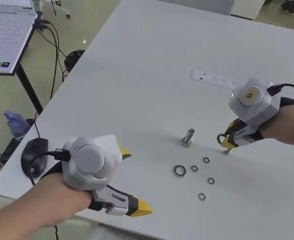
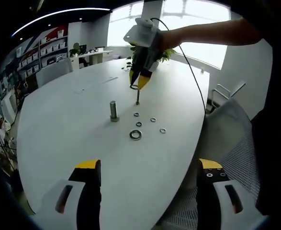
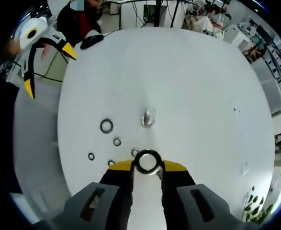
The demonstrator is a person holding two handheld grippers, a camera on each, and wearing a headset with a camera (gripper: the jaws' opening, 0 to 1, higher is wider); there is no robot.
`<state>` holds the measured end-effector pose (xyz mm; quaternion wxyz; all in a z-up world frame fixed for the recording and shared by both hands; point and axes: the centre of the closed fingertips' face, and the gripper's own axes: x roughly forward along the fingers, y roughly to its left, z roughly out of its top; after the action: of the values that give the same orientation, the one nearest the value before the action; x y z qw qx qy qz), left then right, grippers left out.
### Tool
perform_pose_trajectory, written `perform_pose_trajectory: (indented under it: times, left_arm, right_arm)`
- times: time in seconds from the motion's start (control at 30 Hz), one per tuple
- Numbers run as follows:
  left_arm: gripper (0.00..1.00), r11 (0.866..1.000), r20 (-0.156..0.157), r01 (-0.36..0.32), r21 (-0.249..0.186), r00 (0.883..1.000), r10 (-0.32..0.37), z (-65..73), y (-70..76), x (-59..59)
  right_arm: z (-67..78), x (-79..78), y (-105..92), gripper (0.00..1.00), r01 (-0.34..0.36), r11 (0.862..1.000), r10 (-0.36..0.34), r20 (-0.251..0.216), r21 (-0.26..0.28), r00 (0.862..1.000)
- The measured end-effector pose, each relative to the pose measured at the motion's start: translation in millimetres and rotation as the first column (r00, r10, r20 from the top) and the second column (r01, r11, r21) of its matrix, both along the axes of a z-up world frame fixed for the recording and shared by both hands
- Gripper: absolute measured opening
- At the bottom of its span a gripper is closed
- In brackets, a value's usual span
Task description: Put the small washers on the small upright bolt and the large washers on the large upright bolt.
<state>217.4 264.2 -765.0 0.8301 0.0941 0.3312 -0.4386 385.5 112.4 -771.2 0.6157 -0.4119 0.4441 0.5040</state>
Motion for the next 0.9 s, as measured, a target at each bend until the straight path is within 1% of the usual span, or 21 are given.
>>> perform_pose_trajectory:
  times: [0.03, 0.1, 0.17, 0.33, 0.53, 0.67, 0.73, 0.9]
  left_arm:
    - [0.82, 1.0, 0.0, 0.0, 0.0, 1.0, 0.0, 0.5, 0.6, 0.4]
    - [0.81, 1.0, 0.003, 0.001, 0.0, 1.0, -0.001, 1.1, 0.9, 0.8]
    - [0.81, 1.0, -0.002, 0.002, -0.001, 1.0, -0.002, 0.5, 0.7, 0.0]
    - [0.81, 1.0, -0.013, 0.006, 0.002, 1.0, -0.006, -4.4, 0.1, -4.2]
    - [0.8, 1.0, -0.021, 0.008, 0.005, 1.0, -0.008, -6.4, 0.8, -8.8]
    - [0.79, 1.0, -0.014, 0.002, -0.005, 1.0, -0.002, -3.1, 2.2, -9.0]
    - [0.79, 1.0, -0.004, -0.001, -0.009, 1.0, 0.001, -0.4, 2.8, -7.8]
    - [0.81, 1.0, -0.004, -0.005, -0.006, 1.0, 0.005, -0.5, 4.6, -7.2]
  right_arm:
    - [1.0, 2.2, 2.6, 0.21, -0.004, 1.0, 0.004, 0.003, 0.001, 1.0]
    - [1.4, 4.8, 8.0, 0.21, -0.007, 1.0, 0.007, -0.011, 0.004, 1.0]
    - [1.2, 6.6, 11.4, 0.21, -0.008, 1.0, 0.008, -0.016, 0.005, 1.0]
    - [0.1, 6.7, 19.8, 0.21, -0.028, 1.0, 0.028, -0.026, -0.003, 0.999]
    - [-2.1, 9.6, 27.7, 0.21, -0.041, 0.999, 0.04, -0.036, -0.012, 0.999]
    - [-3.4, 10.4, 33.4, 0.21, -0.048, 0.999, 0.047, -0.044, -0.017, 0.998]
    - [-4.3, 10.9, 36.3, 0.21, -0.048, 0.999, 0.047, -0.047, -0.016, 0.998]
    - [-8.7, 11.6, 45.7, 0.21, -0.057, 0.998, 0.056, -0.05, -0.016, 0.997]
